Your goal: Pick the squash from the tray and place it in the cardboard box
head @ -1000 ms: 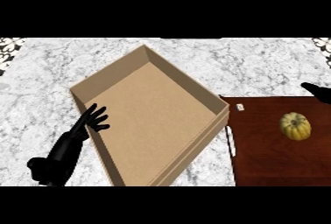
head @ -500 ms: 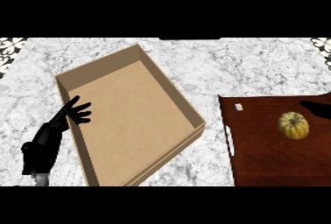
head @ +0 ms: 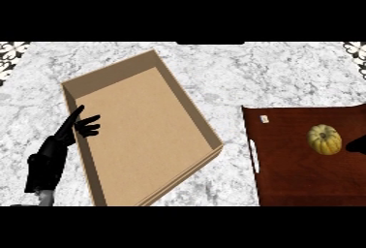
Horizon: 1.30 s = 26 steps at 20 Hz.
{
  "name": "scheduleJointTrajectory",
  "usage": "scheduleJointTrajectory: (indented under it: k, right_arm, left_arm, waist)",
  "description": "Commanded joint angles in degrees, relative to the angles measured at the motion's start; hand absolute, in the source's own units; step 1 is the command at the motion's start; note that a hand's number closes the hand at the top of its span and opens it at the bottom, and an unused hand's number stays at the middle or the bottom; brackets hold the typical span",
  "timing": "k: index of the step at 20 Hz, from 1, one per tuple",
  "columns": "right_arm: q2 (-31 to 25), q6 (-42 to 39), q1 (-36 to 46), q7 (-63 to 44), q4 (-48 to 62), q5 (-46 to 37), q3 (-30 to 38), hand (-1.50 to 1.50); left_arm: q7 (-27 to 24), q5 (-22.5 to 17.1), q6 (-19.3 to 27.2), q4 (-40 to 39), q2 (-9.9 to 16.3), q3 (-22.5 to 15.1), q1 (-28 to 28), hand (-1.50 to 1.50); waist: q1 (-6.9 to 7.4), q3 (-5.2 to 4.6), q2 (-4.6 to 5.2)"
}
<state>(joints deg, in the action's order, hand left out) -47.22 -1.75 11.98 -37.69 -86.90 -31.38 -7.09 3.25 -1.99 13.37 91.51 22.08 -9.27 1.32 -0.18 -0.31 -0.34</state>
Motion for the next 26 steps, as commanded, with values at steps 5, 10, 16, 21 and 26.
scheduleJointTrajectory:
  k: [5,10,16,21,26]
  right_arm:
    - [2.9,-23.6,8.5,-22.2,-4.3,6.9,-4.8,-1.50]
    - [10.0,-20.0,8.1,-28.1,-2.2,1.4,-8.0,-1.50]
    - [10.9,-19.8,1.8,-30.2,-7.6,-1.6,-6.8,-1.50]
    - [11.5,-20.5,3.6,-27.4,-0.5,-4.2,-5.4,-1.50]
    - [14.1,-22.5,0.7,-29.9,-6.2,-5.6,-5.8,-1.50]
  left_arm:
    - [0.9,1.7,0.9,-4.7,-1.3,0.6,-2.1,0.00]
    - [3.2,1.5,-0.7,-1.6,-0.2,1.8,-1.3,0.00]
    - [2.9,2.0,-1.3,-0.7,-0.9,2.6,0.1,0.00]
    - [1.4,3.3,-0.9,-1.2,-2.3,2.4,1.7,0.00]
    - [1.2,4.6,-1.3,-5.6,-2.9,4.2,-2.6,0.00]
  waist:
    - [0.63,0.19,0.41]
    - [0.63,0.29,0.38]
    - [-0.13,0.29,0.19]
    - [0.36,0.30,0.30]
    - [-0.22,0.28,0.26]
